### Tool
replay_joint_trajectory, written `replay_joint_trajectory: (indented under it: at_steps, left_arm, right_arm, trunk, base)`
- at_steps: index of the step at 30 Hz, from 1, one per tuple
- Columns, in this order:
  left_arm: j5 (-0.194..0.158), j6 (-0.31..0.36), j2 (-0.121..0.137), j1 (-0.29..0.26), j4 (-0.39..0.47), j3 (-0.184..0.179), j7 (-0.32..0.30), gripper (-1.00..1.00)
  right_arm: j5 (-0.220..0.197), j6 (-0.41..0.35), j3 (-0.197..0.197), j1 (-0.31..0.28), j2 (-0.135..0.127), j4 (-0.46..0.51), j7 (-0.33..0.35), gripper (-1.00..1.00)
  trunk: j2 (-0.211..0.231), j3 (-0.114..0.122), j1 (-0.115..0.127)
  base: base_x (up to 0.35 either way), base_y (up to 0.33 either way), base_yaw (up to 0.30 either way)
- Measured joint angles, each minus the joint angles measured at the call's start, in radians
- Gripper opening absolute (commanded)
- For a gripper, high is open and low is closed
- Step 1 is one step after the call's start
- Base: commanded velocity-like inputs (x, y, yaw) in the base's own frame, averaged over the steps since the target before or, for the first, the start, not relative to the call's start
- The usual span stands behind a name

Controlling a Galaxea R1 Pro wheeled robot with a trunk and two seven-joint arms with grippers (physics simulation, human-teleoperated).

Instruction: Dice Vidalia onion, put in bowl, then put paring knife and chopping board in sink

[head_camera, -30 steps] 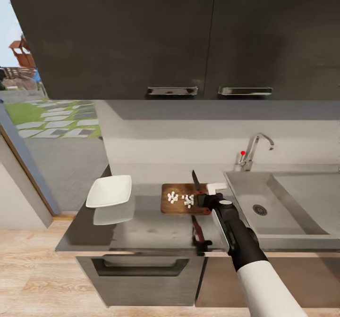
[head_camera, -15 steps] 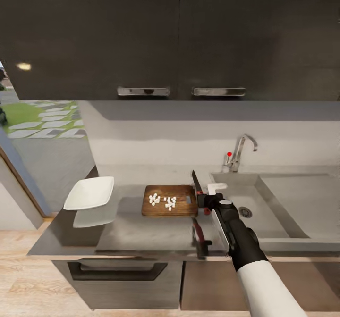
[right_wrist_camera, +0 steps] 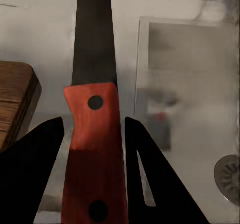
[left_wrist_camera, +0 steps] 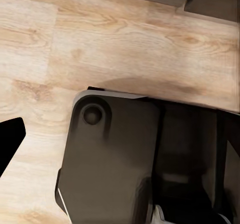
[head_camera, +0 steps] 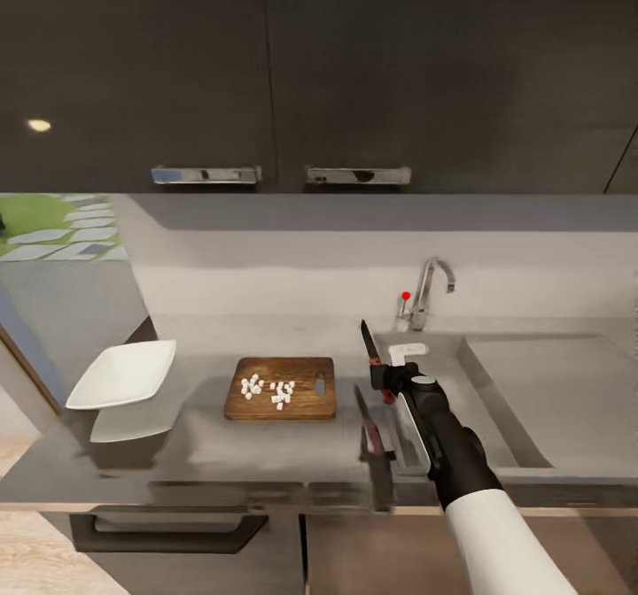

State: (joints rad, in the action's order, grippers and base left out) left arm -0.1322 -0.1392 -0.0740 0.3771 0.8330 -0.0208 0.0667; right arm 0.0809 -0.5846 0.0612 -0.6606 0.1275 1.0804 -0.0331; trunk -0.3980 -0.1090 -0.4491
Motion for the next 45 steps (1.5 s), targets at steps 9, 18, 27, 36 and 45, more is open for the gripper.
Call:
replay_joint_trajectory:
  at_steps: [9, 18, 27, 36, 45]
  left_arm:
    - [0.000, 0.000, -0.001, 0.000, 0.000, 0.000, 0.000, 1.00]
    - [0.001, 0.000, 0.000, 0.000, 0.004, 0.000, 0.000, 1.00]
    - [0.001, 0.000, 0.000, 0.000, 0.008, 0.000, 0.001, 1.00]
    - [0.001, 0.000, 0.000, 0.000, 0.007, 0.000, 0.001, 1.00]
    - [0.001, 0.000, 0.000, 0.000, 0.004, 0.000, 0.000, 1.00]
  right_arm:
    - [0.000, -0.001, 0.000, 0.000, 0.000, -0.001, -0.004, -1.00]
    - [0.000, 0.002, -0.001, 0.000, 0.000, -0.026, -0.006, -1.00]
    - [-0.001, 0.196, -0.121, 0.000, 0.000, -0.271, -0.008, -1.00]
    - [0.000, 0.287, -0.128, 0.000, -0.009, -0.402, -0.027, -1.00]
    - [-0.002, 0.317, -0.128, 0.000, -0.012, -0.442, -0.041, -1.00]
  trunk:
    - [0.000, 0.000, 0.000]
    - [0.000, 0.000, 0.000]
    - [0.000, 0.000, 0.000]
    - [0.000, 0.000, 0.000]
    - [0.000, 0.000, 0.000]
  base:
    - [0.029, -0.283, 0.000]
    - [-0.013, -0.218, 0.000]
    - [0.000, -0.008, 0.000]
    - [0.000, 0.000, 0.000]
    - [0.083, -0.045, 0.000]
